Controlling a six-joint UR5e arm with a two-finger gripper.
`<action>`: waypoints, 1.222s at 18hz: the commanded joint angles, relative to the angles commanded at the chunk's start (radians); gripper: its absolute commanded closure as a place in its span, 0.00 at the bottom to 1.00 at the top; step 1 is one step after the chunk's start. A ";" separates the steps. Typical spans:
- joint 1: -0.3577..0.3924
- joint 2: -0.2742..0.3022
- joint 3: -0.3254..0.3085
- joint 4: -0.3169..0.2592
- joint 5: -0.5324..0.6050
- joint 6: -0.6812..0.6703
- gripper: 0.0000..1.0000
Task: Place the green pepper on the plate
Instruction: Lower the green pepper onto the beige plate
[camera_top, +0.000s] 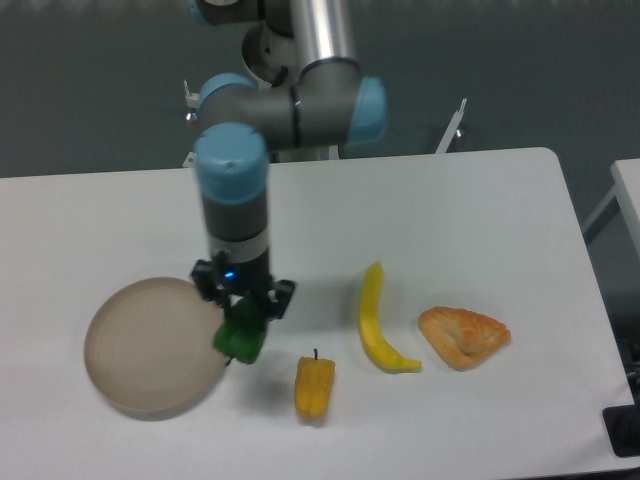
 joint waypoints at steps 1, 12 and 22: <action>-0.020 -0.011 -0.002 0.003 0.000 -0.006 0.72; -0.094 -0.054 -0.061 0.126 -0.097 0.118 0.72; -0.094 -0.057 -0.071 0.124 -0.097 0.119 0.70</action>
